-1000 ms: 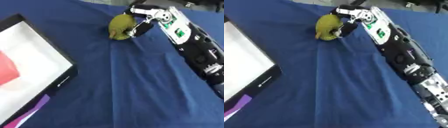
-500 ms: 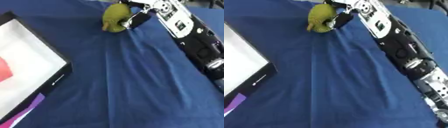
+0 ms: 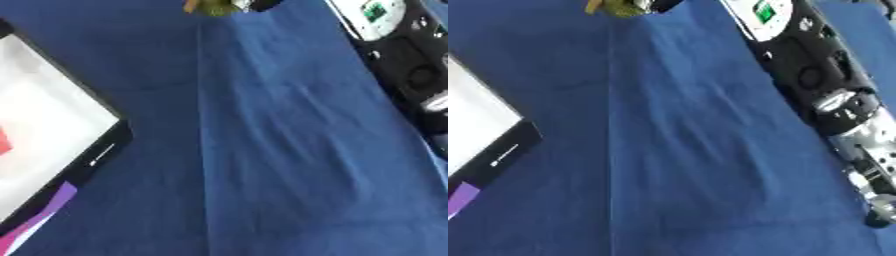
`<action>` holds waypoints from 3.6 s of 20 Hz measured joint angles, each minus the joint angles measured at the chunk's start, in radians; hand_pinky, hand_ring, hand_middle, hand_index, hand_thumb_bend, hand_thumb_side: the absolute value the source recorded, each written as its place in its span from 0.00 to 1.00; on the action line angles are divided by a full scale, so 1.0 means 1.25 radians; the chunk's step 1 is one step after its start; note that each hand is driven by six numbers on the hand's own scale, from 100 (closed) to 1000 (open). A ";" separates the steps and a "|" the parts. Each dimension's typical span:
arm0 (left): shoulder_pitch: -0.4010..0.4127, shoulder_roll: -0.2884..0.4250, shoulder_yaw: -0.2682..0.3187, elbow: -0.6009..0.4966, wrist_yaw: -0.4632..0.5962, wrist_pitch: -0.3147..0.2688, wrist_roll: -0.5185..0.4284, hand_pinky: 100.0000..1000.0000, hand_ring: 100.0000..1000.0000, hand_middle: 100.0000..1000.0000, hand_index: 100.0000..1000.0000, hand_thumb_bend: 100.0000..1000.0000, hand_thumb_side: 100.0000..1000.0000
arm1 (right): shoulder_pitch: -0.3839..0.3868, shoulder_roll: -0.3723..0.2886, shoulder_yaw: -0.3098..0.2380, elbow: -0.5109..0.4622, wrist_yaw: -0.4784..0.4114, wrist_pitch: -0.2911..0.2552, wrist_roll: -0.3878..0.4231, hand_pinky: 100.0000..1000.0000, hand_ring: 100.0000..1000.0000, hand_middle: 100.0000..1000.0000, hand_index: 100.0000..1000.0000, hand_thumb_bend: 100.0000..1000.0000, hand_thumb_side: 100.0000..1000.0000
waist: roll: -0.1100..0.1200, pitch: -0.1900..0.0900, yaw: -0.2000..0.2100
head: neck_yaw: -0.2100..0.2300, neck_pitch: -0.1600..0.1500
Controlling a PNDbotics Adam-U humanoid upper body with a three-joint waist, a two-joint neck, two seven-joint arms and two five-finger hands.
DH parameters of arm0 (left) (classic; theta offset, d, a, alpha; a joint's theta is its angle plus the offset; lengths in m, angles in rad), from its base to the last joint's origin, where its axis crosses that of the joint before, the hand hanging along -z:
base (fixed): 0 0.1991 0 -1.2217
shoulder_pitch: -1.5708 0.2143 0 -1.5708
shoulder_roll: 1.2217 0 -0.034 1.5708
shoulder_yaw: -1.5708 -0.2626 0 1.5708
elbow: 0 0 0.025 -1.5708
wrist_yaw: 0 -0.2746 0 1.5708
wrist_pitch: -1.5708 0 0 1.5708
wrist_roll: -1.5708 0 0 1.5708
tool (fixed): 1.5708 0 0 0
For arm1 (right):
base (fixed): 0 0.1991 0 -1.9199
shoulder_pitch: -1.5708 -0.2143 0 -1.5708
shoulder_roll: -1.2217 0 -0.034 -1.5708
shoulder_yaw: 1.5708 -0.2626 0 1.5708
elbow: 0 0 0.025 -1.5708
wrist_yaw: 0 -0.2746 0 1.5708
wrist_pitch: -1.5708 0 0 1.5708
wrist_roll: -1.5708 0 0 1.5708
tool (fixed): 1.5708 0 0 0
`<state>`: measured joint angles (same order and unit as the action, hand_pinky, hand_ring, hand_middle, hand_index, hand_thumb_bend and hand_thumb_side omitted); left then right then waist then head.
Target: Pick up objects on the table and place them in the box.
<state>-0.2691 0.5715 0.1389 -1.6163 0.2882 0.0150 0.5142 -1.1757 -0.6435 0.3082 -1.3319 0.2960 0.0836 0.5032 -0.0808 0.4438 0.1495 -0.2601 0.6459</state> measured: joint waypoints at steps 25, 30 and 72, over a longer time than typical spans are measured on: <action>0.025 0.000 0.000 0.001 -0.007 -0.003 0.004 0.79 0.76 0.70 0.82 0.63 0.56 | -0.091 0.107 -0.004 -0.005 -0.014 0.057 -0.058 0.84 0.64 0.49 0.65 0.00 0.00 | 0.015 -0.001 -0.002 | 0.011 0.015; 0.039 0.001 0.004 0.004 -0.010 -0.003 0.010 0.79 0.76 0.70 0.82 0.63 0.56 | -0.115 0.148 -0.004 -0.013 -0.015 0.062 -0.067 0.83 0.63 0.49 0.65 0.00 0.00 | 0.016 -0.001 -0.005 | 0.018 0.024; 0.066 -0.008 0.014 0.025 -0.014 -0.002 0.016 0.79 0.75 0.69 0.82 0.64 0.56 | -0.084 0.347 0.114 -0.180 0.042 0.138 -0.050 0.80 0.61 0.48 0.65 0.00 0.00 | 0.016 -0.247 0.005 | 0.005 0.079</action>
<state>-0.1867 0.5612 0.1569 -1.5853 0.2706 0.0125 0.5338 -1.2813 -0.2097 0.4509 -1.5575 0.3479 0.2566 0.4411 -0.0609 0.1350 0.1563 -0.2544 0.7446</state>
